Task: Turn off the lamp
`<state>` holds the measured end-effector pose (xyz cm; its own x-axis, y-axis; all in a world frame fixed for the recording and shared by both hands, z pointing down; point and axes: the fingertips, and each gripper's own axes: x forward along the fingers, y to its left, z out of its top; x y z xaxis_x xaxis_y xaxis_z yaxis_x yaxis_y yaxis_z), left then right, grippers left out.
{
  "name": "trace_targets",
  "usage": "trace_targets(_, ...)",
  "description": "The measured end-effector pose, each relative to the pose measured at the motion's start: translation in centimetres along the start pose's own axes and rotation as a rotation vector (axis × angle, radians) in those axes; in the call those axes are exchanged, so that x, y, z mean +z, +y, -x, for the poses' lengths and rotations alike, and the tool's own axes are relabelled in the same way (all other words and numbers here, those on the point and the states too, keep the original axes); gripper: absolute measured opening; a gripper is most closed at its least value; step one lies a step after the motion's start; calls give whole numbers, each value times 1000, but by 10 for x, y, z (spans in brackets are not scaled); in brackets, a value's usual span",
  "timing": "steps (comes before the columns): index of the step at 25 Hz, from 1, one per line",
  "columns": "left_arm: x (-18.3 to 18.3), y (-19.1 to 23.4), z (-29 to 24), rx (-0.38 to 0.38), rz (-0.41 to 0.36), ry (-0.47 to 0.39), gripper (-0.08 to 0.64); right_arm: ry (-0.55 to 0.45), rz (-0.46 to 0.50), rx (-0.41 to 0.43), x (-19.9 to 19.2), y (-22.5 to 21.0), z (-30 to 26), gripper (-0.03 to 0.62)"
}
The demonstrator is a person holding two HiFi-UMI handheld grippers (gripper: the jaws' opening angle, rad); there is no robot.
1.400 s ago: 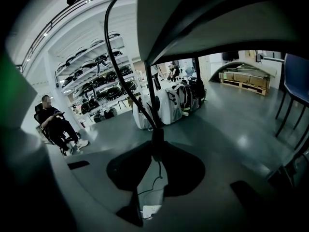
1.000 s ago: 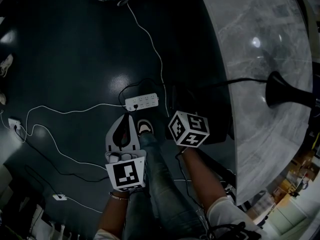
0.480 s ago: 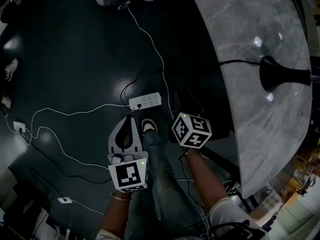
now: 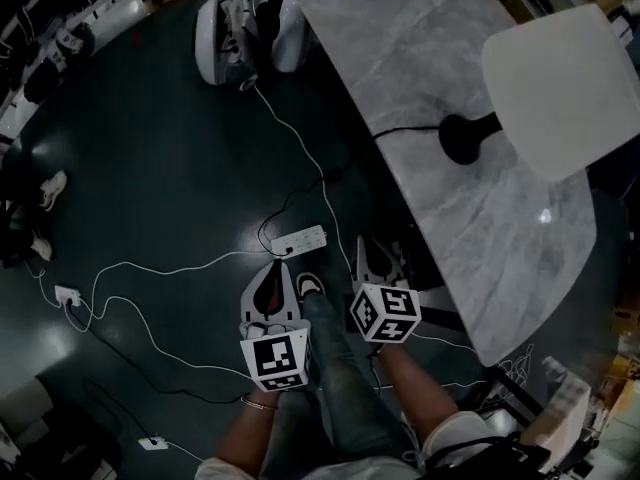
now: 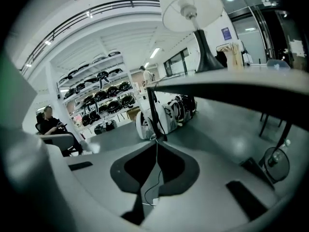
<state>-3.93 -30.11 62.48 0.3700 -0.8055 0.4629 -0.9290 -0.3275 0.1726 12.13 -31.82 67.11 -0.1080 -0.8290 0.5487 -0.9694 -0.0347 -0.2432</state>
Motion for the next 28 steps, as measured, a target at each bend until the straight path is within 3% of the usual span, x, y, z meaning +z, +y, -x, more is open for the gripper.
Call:
trace_targets(10,103,-56,104,-114,-80,-115,-6,-208,78,-44,112,27,174,2)
trace_targets(19,144,-142,177,-248,-120,-149,-6,-250,37,-191,129,-4,297,2)
trace_targets(28,182,-220,200,-356,-150,-184,-6,-352,26,-228,172,-25,360,2)
